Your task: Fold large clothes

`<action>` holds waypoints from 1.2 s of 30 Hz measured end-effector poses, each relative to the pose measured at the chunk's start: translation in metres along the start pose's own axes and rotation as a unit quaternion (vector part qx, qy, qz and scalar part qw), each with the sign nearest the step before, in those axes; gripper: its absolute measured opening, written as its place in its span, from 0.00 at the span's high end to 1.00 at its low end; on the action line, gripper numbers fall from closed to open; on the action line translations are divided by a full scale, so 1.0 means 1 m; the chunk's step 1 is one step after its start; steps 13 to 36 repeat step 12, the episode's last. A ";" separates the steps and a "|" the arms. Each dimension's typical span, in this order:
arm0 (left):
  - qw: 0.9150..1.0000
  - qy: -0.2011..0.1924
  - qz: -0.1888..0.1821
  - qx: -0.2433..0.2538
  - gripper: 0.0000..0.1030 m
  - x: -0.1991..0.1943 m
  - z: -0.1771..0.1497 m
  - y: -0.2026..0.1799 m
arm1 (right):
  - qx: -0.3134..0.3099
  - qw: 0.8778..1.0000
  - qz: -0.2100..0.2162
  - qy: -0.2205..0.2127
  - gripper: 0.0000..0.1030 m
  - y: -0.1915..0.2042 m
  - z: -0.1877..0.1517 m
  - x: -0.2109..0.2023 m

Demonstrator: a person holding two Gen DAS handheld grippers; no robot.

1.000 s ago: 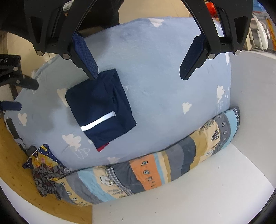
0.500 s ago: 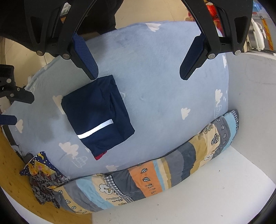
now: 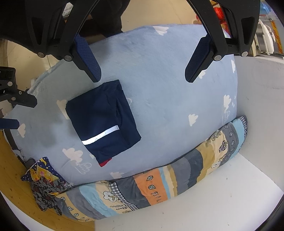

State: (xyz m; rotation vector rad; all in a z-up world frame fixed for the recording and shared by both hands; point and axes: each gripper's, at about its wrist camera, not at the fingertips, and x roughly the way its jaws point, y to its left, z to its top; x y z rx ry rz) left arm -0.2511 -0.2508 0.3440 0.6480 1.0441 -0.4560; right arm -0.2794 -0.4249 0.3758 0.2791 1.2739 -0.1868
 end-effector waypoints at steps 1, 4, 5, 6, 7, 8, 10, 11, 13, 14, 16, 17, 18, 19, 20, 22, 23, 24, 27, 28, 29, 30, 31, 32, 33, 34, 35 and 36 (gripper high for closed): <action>1.000 0.001 0.000 0.000 0.08 0.000 -0.001 0.000 | 0.000 1.000 0.000 0.000 0.15 0.000 -0.001 0.000; 1.000 0.005 -0.003 -0.002 0.08 0.000 -0.003 -0.002 | 0.000 1.000 0.001 0.001 0.15 0.001 -0.002 0.000; 1.000 0.005 -0.003 -0.002 0.08 0.000 -0.004 -0.003 | 0.000 1.000 0.000 0.001 0.15 0.000 -0.004 0.000; 1.000 0.006 -0.004 -0.002 0.08 0.000 -0.004 -0.003 | 0.000 1.000 0.001 0.002 0.15 0.000 -0.004 0.000; 1.000 0.004 -0.008 -0.003 0.08 -0.001 -0.005 -0.003 | 0.001 1.000 0.001 0.002 0.15 0.000 -0.005 0.000; 1.000 0.000 -0.010 -0.005 0.08 -0.002 -0.006 -0.003 | 0.001 1.000 0.002 0.002 0.15 0.000 -0.006 0.000; 1.000 -0.019 -0.018 -0.007 0.08 -0.007 -0.010 -0.002 | 0.001 1.000 0.003 0.003 0.15 -0.001 -0.008 0.000; 1.000 -0.021 -0.019 -0.005 0.08 -0.008 -0.010 -0.003 | 0.001 1.000 0.003 0.002 0.15 -0.001 -0.009 0.000; 1.000 -0.018 -0.020 -0.003 0.08 -0.008 -0.010 -0.004 | 0.001 1.000 0.004 0.002 0.15 -0.002 -0.009 0.000; 1.000 -0.018 -0.020 -0.003 0.08 -0.008 -0.010 -0.004 | 0.001 1.000 0.004 0.002 0.15 -0.002 -0.009 0.000; 1.000 -0.018 -0.020 -0.003 0.08 -0.008 -0.010 -0.004 | 0.001 1.000 0.004 0.002 0.15 -0.002 -0.009 0.000; 1.000 -0.018 -0.020 -0.003 0.08 -0.008 -0.010 -0.004 | 0.001 1.000 0.004 0.002 0.15 -0.002 -0.009 0.000; 1.000 -0.018 -0.020 -0.003 0.08 -0.008 -0.010 -0.004 | 0.001 1.000 0.004 0.002 0.15 -0.002 -0.009 0.000; 1.000 -0.018 -0.020 -0.003 0.08 -0.008 -0.010 -0.004 | 0.001 1.000 0.004 0.002 0.15 -0.002 -0.009 0.000; 1.000 -0.018 -0.020 -0.003 0.08 -0.008 -0.010 -0.004 | 0.001 1.000 0.004 0.002 0.15 -0.002 -0.009 0.000; 1.000 -0.018 -0.020 -0.003 0.08 -0.008 -0.010 -0.004 | 0.001 1.000 0.004 0.002 0.15 -0.002 -0.009 0.000; 1.000 -0.018 -0.020 -0.003 0.08 -0.008 -0.010 -0.004 | 0.001 1.000 0.004 0.002 0.15 -0.002 -0.009 0.000; 1.000 -0.018 -0.020 -0.003 0.08 -0.008 -0.010 -0.004 | 0.001 1.000 0.004 0.002 0.15 -0.002 -0.009 0.000; 1.000 -0.018 -0.020 -0.003 0.08 -0.008 -0.010 -0.004 | 0.001 1.000 0.004 0.002 0.15 -0.002 -0.009 0.000; 1.000 -0.018 -0.020 -0.003 0.08 -0.008 -0.010 -0.004 | 0.001 1.000 0.004 0.002 0.15 -0.002 -0.009 0.000; 1.000 -0.018 -0.020 -0.003 0.08 -0.008 -0.010 -0.004 | 0.001 1.000 0.004 0.002 0.15 -0.002 -0.009 0.000; 1.000 -0.018 -0.020 -0.003 0.08 -0.008 -0.010 -0.004 | 0.001 1.000 0.004 0.002 0.15 -0.002 -0.009 0.000; 1.000 -0.018 -0.020 -0.003 0.08 -0.008 -0.010 -0.004 | 0.001 1.000 0.004 0.002 0.15 -0.002 -0.009 0.000; 1.000 -0.018 -0.020 -0.003 0.08 -0.008 -0.010 -0.004 | 0.001 1.000 0.004 0.002 0.15 -0.002 -0.009 0.000; 1.000 -0.018 -0.020 -0.003 0.08 -0.008 -0.010 -0.004 | 0.001 1.000 0.004 0.002 0.15 -0.002 -0.009 0.000; 1.000 -0.018 -0.020 -0.003 0.08 -0.008 -0.010 -0.004 | 0.001 1.000 0.004 0.002 0.15 -0.002 -0.009 0.000; 1.000 -0.018 -0.020 -0.003 0.08 -0.008 -0.010 -0.004 | 0.001 1.000 0.004 0.002 0.15 -0.002 -0.009 0.000; 1.000 -0.018 -0.020 -0.003 0.08 -0.008 -0.010 -0.004 | 0.001 1.000 0.004 0.002 0.15 -0.002 -0.009 0.000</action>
